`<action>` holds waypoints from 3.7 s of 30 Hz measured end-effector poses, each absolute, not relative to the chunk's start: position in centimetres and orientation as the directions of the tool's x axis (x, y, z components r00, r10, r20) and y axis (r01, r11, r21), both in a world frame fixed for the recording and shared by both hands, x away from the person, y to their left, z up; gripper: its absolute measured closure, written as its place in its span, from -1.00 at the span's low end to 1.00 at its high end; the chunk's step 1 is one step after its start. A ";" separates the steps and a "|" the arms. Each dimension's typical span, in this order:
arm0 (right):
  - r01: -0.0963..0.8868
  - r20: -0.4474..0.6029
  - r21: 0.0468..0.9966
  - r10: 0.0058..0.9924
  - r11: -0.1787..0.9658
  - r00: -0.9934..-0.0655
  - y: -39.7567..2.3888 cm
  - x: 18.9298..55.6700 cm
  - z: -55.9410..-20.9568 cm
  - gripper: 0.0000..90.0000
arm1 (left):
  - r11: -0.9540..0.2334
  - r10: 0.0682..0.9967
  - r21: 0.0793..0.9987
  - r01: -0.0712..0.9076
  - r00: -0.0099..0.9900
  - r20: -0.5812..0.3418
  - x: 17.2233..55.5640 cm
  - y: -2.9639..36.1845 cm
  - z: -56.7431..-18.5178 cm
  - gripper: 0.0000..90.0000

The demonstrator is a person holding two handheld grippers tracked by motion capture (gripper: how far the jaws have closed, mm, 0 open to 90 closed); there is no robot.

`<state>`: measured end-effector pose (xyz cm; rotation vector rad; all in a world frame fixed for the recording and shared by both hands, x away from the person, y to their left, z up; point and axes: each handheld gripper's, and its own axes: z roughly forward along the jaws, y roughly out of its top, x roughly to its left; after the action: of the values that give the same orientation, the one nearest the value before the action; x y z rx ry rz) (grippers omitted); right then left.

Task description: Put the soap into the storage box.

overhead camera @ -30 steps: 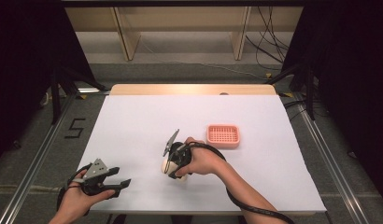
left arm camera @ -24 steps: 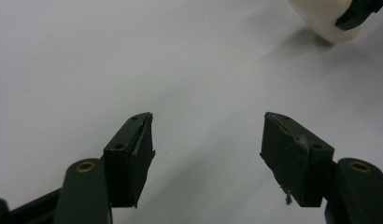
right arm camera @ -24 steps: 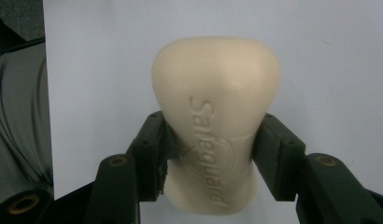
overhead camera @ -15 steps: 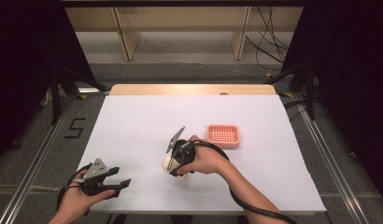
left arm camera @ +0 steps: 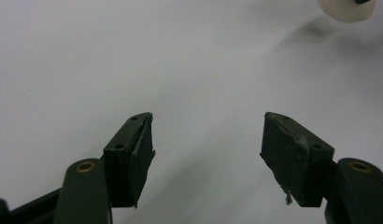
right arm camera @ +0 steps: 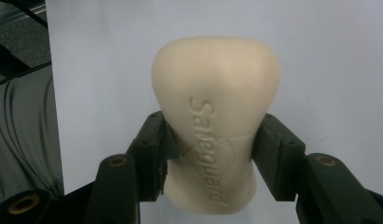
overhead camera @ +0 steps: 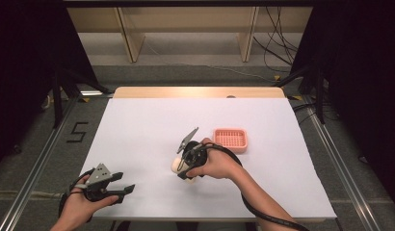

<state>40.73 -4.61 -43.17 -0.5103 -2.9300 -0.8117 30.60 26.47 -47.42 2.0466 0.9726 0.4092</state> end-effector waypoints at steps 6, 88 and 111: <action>0.333 0.142 0.502 0.303 0.798 -0.942 -5.2 40.9 -42.9 0.11 | -0.369 0.760 0.787 0.495 0.648 -0.051 30.6 26.5 -47.4 -0.25; 0.349 -0.029 0.504 0.419 0.790 -0.907 -14.8 41.8 -41.2 0.12 | -0.396 0.755 0.782 0.482 0.655 -0.022 30.7 26.7 -47.3 -0.25; 0.354 -0.082 0.483 0.444 0.801 -0.892 -16.3 42.8 -40.7 0.11 | -0.395 0.757 0.788 0.473 0.653 -0.011 30.8 26.7 -47.3 -0.25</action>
<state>42.77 -16.32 -40.67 -0.7078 -3.1616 -0.7849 30.78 26.74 -47.32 2.0640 0.9530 0.4499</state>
